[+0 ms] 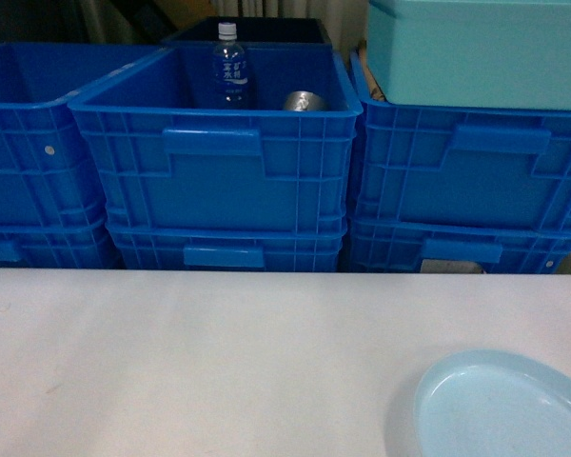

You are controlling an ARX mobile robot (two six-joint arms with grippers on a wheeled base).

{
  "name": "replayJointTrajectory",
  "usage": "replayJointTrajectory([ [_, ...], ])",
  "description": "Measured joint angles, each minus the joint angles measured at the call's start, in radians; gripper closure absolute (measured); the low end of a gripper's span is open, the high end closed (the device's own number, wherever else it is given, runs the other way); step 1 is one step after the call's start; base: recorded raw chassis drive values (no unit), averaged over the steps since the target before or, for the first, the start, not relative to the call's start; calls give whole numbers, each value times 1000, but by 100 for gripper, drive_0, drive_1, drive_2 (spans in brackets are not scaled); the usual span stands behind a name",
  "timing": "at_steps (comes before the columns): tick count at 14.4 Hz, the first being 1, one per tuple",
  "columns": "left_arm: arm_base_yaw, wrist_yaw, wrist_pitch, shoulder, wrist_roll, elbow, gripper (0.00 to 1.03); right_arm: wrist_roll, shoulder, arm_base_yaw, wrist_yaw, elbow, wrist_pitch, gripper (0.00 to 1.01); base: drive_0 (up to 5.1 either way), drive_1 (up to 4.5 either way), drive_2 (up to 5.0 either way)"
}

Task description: Place blue tray on left shelf second layer neatly

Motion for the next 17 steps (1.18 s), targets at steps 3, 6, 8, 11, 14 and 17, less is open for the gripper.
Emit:
replayJointTrajectory([
  [3,0,0,0,0,0,0,5,0,0,0,0,0,0,3,0,0,0],
  [6,0,0,0,0,0,0,5,0,1,0,0,0,0,3,0,0,0],
  [8,0,0,0,0,0,0,5,26,184,-56,-77,29,152,3,0,0,0],
  [11,0,0,0,0,0,0,5,142,683,-273,-393,268,303,3,0,0,0],
  [14,0,0,0,0,0,0,5,396,1256,-392,-767,446,340,3,0,0,0],
  [17,0,0,0,0,0,0,5,392,1460,-426,-845,420,354,3,0,0,0],
])
